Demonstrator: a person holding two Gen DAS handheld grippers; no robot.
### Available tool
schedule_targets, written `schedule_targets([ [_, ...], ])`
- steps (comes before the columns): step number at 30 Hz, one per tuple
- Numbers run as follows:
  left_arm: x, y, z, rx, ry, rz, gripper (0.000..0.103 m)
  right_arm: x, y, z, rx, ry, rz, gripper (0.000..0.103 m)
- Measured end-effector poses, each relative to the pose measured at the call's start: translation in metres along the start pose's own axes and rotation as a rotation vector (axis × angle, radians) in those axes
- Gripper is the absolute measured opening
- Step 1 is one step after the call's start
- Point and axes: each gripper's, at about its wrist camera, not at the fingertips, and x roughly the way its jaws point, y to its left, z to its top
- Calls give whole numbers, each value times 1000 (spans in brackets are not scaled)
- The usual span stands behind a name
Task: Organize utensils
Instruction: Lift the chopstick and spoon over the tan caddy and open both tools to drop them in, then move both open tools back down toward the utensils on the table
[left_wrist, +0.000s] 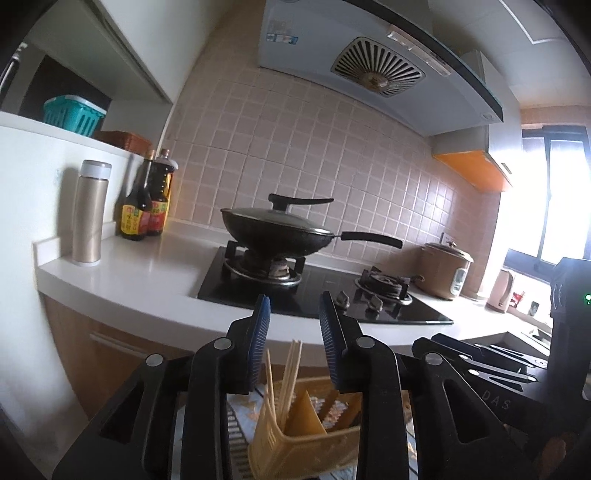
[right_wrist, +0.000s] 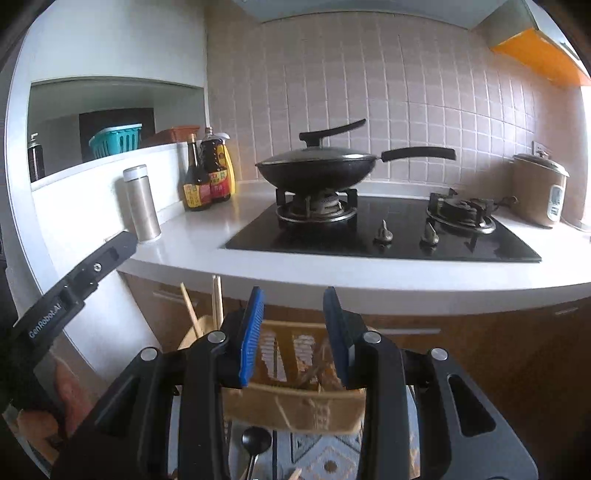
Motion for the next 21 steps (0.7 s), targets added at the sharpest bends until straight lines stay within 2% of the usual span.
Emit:
schedule_targets([
  [5,-10,-1,-4,-19,139,-50,26,-13,-8,-8,41,141,3,31],
  [7,-9,-1,-10,-29,223,-79,26,-11,-12,-16,61,235,9,31],
  [9,-4,-3,-22,-22,344,-112,27,-3,-19,-31,107,362,29,31],
  [10,0,-3,-33,-14,416,-123,27,5,-25,-42,140,445,46,31],
  [13,7,-1,-60,0,544,-129,27,27,-41,-74,246,610,115,31],
  [16,15,5,-96,-1,673,-149,27,46,-52,-105,345,731,151,31],
  [19,19,10,-130,-4,803,-171,27,59,-56,-125,404,791,185,31],
  [21,21,8,-146,19,862,-183,27,66,-52,-134,422,816,199,31],
])
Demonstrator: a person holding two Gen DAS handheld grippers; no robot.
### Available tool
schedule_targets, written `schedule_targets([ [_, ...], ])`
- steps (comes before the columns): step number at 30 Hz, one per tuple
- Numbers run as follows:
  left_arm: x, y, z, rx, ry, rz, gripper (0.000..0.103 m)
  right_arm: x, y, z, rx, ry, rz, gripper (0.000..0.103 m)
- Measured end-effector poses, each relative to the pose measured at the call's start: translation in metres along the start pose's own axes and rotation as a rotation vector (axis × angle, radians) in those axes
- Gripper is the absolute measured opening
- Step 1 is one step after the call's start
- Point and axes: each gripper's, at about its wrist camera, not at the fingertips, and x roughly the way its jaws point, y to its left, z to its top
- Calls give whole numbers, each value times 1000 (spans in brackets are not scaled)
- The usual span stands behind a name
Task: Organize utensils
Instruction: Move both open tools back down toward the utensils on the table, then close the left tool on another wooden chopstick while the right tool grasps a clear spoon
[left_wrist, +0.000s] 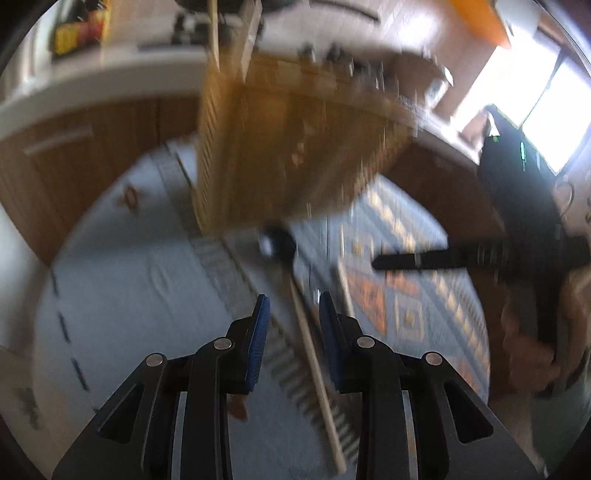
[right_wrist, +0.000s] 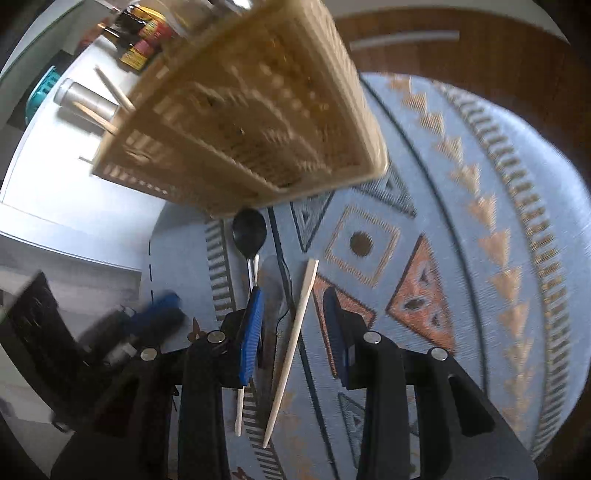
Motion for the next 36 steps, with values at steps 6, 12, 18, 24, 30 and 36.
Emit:
schedule_targets([
  [6,30,-12,-29,76,124,27,26,20,22,4,-40,15,-32,31],
  [12,34,-25,-37,148,109,109,27,31,52,4,-151,-35,-136,31],
  [18,35,-35,-45,171,71,167,30,53,58,6,-139,-14,-141,31],
  [24,34,-40,-58,189,41,220,24,76,66,1,-146,23,-137,31],
  [30,35,-59,-83,265,-21,469,6,85,82,-17,-224,24,-202,31],
  [36,14,-31,-89,78,-61,431,5,100,105,-34,-349,0,-300,28],
])
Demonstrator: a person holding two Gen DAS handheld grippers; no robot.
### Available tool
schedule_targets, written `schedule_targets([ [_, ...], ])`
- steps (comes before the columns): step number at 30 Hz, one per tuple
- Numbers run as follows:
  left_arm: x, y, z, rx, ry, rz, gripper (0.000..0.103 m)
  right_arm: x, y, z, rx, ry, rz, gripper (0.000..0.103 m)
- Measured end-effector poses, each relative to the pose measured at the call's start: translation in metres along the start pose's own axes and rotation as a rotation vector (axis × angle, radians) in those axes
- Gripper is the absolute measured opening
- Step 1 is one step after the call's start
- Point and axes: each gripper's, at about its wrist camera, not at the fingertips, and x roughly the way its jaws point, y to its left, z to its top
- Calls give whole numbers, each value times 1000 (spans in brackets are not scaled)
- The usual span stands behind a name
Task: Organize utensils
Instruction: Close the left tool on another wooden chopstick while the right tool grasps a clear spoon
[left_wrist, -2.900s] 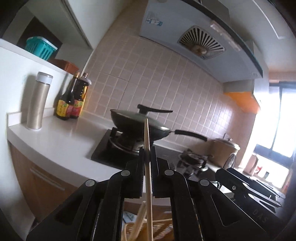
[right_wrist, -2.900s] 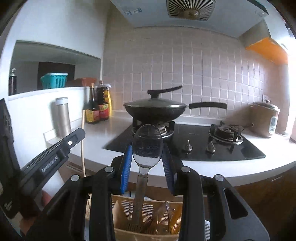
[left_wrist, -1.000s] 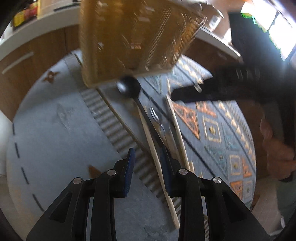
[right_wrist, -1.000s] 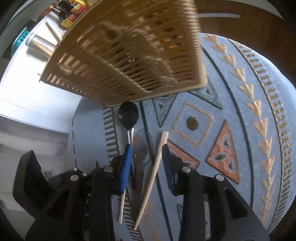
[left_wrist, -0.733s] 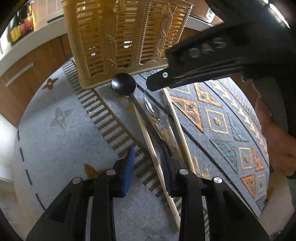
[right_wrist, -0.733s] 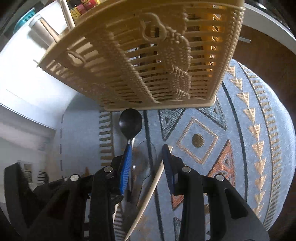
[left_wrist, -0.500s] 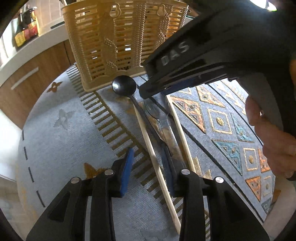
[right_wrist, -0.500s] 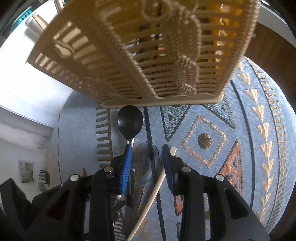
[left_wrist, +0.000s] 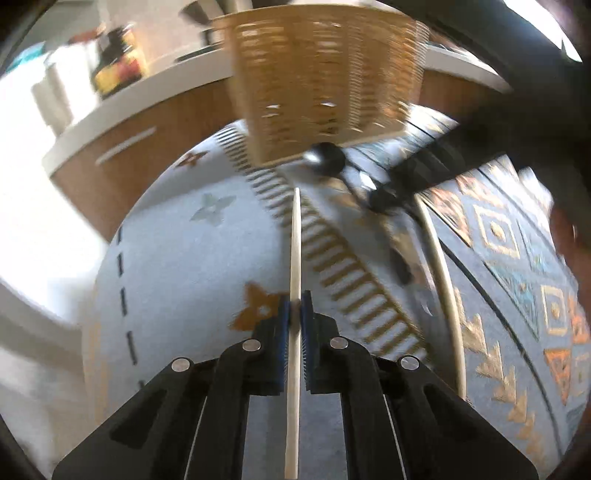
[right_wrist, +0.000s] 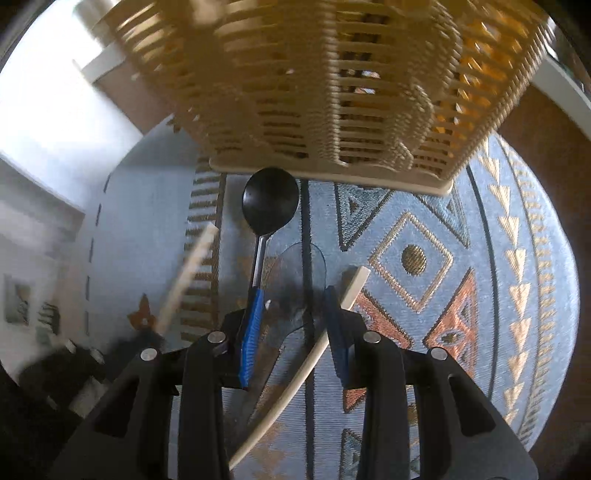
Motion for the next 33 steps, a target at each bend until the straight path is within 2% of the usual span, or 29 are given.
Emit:
schedule_targets([
  [2,-2,18,4,-74,0,-38,5,2,16,-5,-97,-12,-55,25],
  [4,-3,30,3,-119,5,-56,5,5,29,-13,-180,-20,-73,23],
  [7,-3,37,5,-120,16,-29,5,5,36,-25,-243,-8,-35,23],
  [12,-2,45,3,-159,59,-125,5,2,29,-42,-333,37,6,22],
  [14,2,50,7,-170,98,-189,5,1,29,-46,-356,59,19,22],
  [16,4,53,13,-169,124,-236,6,2,26,-45,-339,72,39,23],
  [18,10,55,19,-155,154,-251,14,2,19,-40,-293,91,71,23],
  [20,16,55,28,-132,189,-280,17,3,11,-34,-228,118,102,23],
  [22,21,51,36,-79,222,-289,21,7,-1,-24,-126,169,165,33],
  [25,29,45,49,-9,264,-288,22,13,-11,-13,-4,234,215,39],
  [28,34,37,57,64,290,-256,21,17,-6,-7,35,263,159,39],
  [33,30,12,49,207,223,-124,20,21,28,-7,1,235,46,39],
])
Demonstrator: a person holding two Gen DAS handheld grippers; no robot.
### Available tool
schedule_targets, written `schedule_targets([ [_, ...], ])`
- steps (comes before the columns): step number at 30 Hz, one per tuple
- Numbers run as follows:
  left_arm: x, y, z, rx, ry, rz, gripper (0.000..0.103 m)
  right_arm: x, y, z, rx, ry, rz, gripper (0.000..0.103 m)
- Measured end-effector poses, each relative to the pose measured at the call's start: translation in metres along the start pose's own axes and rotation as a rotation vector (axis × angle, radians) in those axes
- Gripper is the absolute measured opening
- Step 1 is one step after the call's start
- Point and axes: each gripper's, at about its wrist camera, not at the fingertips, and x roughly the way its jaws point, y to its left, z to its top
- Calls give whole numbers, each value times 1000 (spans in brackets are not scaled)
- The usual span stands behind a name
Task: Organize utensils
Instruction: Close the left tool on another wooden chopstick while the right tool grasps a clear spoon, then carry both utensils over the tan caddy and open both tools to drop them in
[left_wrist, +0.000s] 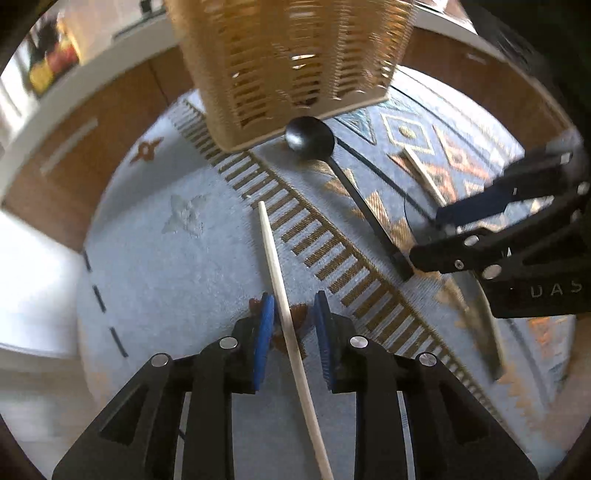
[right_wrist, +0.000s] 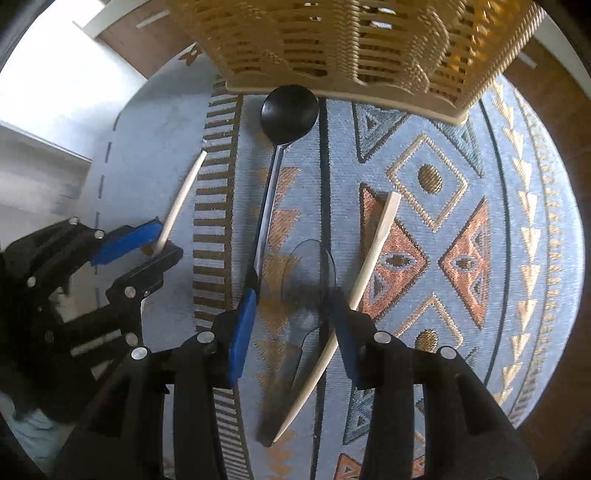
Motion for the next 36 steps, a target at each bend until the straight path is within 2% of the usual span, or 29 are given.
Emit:
schedule_targets([
  [1,0,-2,0,2,-7,8,19,1,7,-1,-21,-12,-37,36],
  [2,0,-3,-1,-4,-20,14,8,3,14,-3,-42,-24,-85,32],
  [3,0,-3,-1,-9,-25,23,3,5,22,-12,-59,-34,-120,25],
  [5,-1,-3,-3,-29,-49,20,3,6,31,-16,-90,-60,-134,16],
  [6,-4,0,-5,-44,-67,-2,3,6,34,-19,-93,-67,-125,11],
  [8,-10,7,-11,-98,-115,-92,3,4,38,-26,-90,-86,-78,5],
  [12,-31,19,-20,-175,-236,-184,3,-10,25,-42,-83,-154,-30,4],
  [17,-67,28,-21,-240,-398,-220,3,-36,9,-54,-50,-261,85,4],
  [20,-94,36,-18,-285,-516,-259,3,-69,2,-60,-50,-368,144,4],
  [24,-137,39,0,-311,-715,-247,3,-130,-15,-59,-43,-564,202,4],
  [25,-150,44,7,-334,-784,-249,3,-145,-23,-54,-28,-614,237,4],
  [27,-168,53,20,-366,-862,-263,4,-171,-41,-52,-7,-692,304,4],
  [29,-182,58,36,-386,-935,-264,4,-201,-56,-51,5,-802,317,4],
  [33,-199,58,63,-401,-1032,-238,4,-231,-73,-28,67,-931,344,4],
  [36,-200,56,90,-412,-1113,-167,4,-243,-94,-2,151,-1026,290,4],
])
